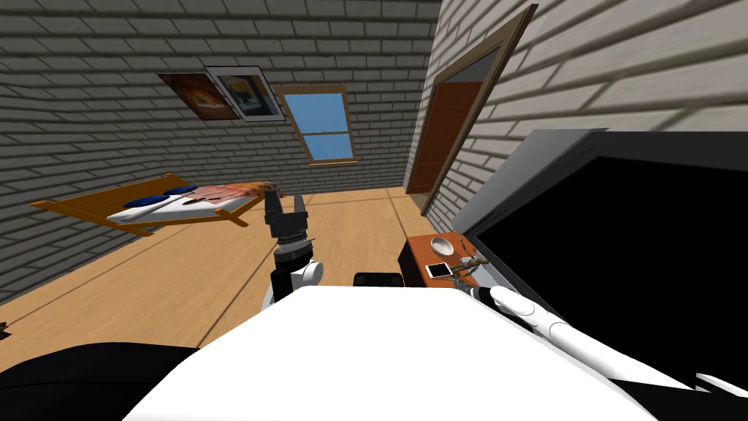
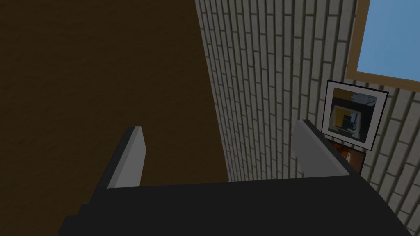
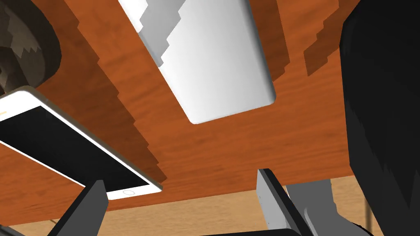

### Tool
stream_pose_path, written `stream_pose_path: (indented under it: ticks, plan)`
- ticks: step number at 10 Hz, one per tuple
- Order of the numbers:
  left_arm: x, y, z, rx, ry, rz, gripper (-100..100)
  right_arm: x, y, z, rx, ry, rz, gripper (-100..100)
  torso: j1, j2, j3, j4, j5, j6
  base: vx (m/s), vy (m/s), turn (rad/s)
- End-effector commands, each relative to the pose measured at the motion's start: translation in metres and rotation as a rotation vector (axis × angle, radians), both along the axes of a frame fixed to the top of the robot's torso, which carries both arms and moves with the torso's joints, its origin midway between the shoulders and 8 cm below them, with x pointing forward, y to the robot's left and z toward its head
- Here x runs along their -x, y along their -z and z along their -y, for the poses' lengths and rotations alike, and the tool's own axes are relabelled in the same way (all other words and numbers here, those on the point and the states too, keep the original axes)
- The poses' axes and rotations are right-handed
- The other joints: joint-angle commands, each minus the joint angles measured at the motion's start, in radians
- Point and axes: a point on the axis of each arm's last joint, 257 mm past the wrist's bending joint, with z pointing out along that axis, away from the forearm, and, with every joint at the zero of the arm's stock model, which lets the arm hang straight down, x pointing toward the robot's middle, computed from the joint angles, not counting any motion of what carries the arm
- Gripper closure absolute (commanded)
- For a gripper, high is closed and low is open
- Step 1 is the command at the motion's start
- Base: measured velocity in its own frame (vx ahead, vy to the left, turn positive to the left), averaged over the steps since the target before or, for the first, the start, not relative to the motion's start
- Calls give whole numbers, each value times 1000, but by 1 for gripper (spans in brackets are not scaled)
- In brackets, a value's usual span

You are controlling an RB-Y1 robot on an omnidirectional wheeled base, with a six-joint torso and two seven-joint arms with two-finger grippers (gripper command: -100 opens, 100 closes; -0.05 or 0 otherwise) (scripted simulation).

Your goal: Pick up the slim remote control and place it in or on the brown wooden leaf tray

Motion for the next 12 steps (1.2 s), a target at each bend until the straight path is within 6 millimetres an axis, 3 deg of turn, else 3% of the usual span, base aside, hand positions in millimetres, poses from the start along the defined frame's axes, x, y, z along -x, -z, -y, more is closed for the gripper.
stream_pose_path:
  ticks: [1,2,4,5,8,9,10,11,12]
  plan:
    - [0,0,0,0,0,0,0,22,5,29,81,-65,-47,-100,0,0,0,0,0,0,17,-85,217]
    - [0,0,0,0,0,0,0,23,5,31,84,-63,-48,-100,-2,0,0,0,0,0,22,-68,71]
    - [0,0,0,0,0,0,0,52,12,57,157,-138,-108,-100,-1,-2,-1,0,0,0,23,-54,144]
    - [0,0,0,0,0,0,0,54,12,59,160,-135,-111,-100,-2,-1,-1,0,0,0,7,-51,54]
    - [0,0,0,0,0,0,0,90,22,74,213,-220,-184,-100,0,0,0,0,0,0,7,-39,113]
    - [0,0,0,0,0,0,0,98,25,75,219,-239,-198,-100,0,-1,0,0,0,0,21,-43,103]
    - [0,0,0,0,0,0,0,91,21,75,214,-229,-188,-100,0,-2,-1,0,0,0,11,-22,17]
    - [0,0,0,0,0,0,0,91,21,76,215,-230,-190,0,1,-1,-1,0,0,0,0,0,0]
    - [0,0,0,0,0,0,0,98,31,67,214,-221,-189,-100,2,-1,0,0,1,0,4,-30,67]
